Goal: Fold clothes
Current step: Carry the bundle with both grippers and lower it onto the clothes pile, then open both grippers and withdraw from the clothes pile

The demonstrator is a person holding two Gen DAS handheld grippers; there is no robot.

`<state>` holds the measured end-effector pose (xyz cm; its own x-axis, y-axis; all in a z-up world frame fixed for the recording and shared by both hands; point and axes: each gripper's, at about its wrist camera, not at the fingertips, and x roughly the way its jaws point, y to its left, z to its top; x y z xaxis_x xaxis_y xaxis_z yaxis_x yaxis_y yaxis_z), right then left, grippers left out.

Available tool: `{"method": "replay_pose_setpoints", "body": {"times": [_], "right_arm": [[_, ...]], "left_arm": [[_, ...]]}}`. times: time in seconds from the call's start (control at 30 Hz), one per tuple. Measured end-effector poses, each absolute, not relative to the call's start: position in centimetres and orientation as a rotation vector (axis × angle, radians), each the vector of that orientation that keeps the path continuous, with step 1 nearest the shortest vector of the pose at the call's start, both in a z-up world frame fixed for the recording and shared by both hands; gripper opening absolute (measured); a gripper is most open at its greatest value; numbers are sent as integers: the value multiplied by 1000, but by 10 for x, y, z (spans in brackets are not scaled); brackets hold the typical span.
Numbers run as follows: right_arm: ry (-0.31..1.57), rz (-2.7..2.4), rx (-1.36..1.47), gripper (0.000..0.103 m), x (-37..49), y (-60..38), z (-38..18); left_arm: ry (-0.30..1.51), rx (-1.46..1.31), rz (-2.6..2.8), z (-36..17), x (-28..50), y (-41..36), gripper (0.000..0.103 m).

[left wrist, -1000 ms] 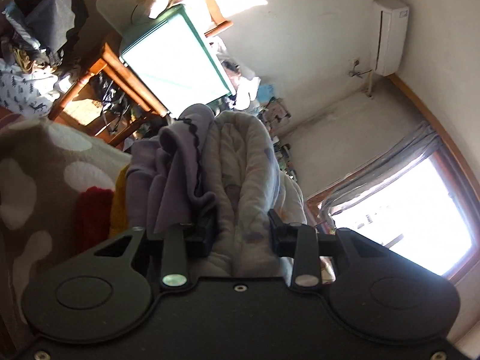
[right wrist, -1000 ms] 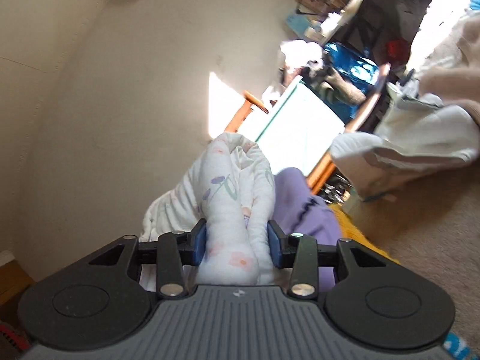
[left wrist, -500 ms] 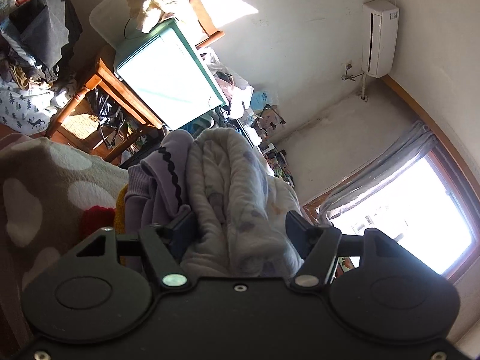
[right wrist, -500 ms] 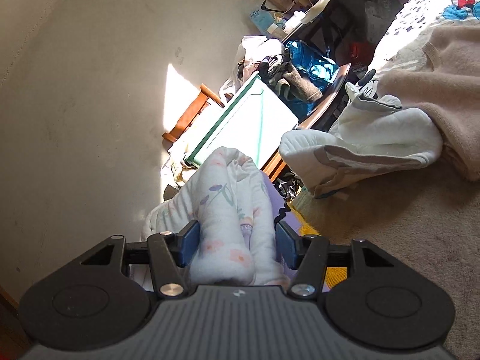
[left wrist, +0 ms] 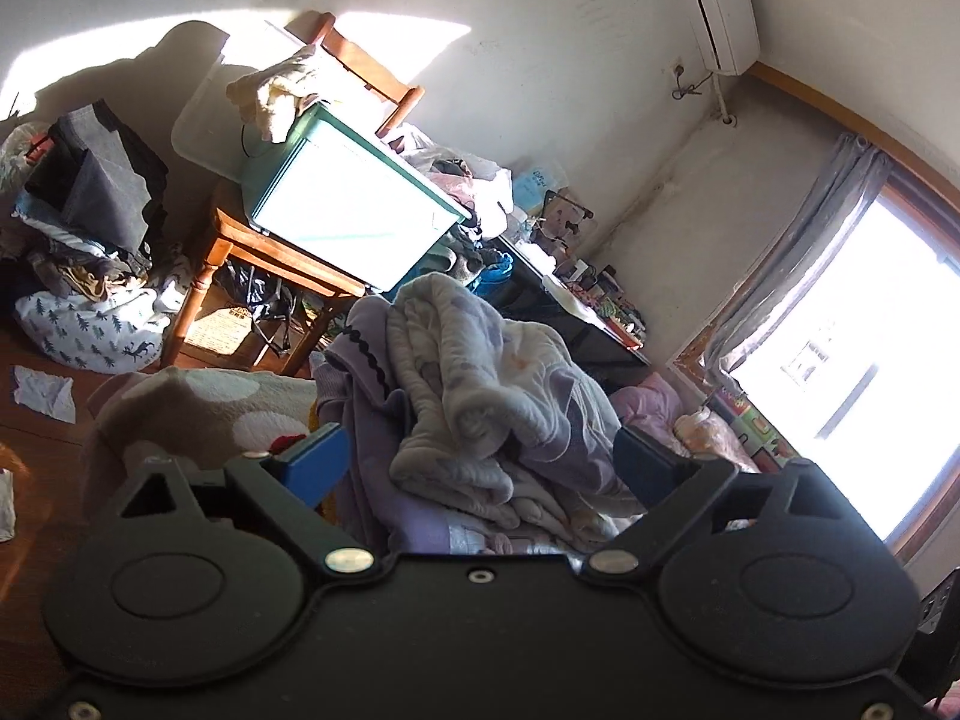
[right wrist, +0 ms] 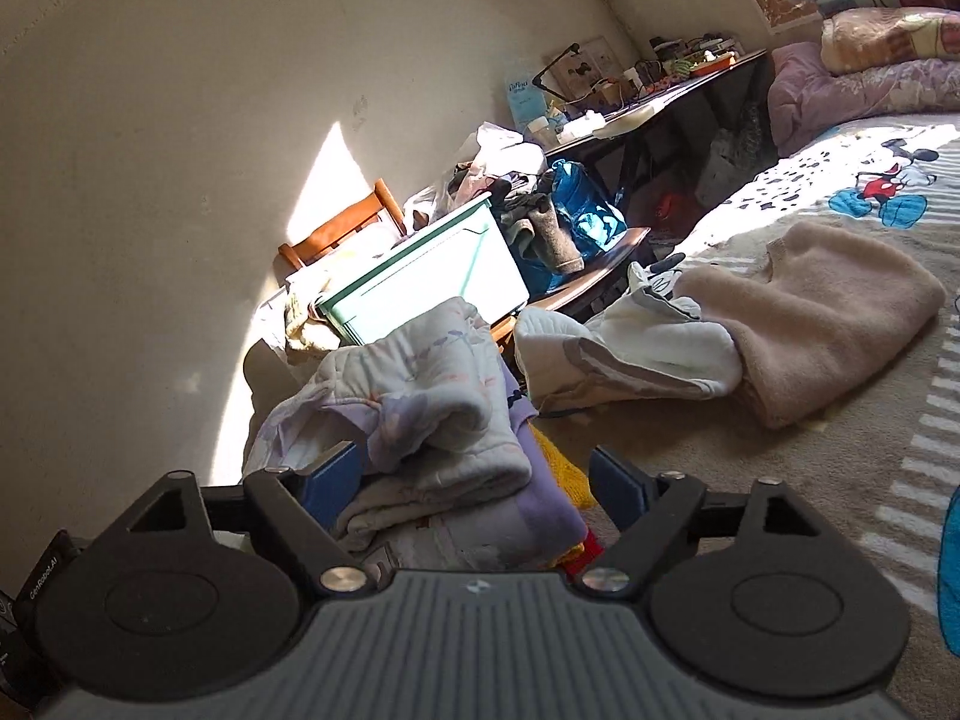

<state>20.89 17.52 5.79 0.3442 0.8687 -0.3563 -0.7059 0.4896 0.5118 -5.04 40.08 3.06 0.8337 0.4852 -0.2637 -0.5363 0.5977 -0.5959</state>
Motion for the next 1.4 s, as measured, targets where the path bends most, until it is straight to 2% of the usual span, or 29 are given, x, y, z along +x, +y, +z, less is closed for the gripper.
{"method": "replay_pose_setpoints", "body": {"times": [0.1, 0.2, 0.37, 0.73, 1.4], "right_arm": [[617, 994, 199, 98, 181, 163, 70], [611, 980, 141, 103, 160, 155, 82], [596, 954, 43, 103, 126, 141, 101], [525, 880, -79, 103, 83, 117, 123], [518, 868, -100, 103, 33, 105, 136]], "left_arm": [[174, -578, 646, 49, -47, 376, 103], [257, -457, 682, 64, -42, 352, 103], [359, -346, 745, 86, -39, 318, 103], [384, -255, 721, 121, -61, 274, 103], [426, -136, 794, 124, -89, 250, 103]]}}
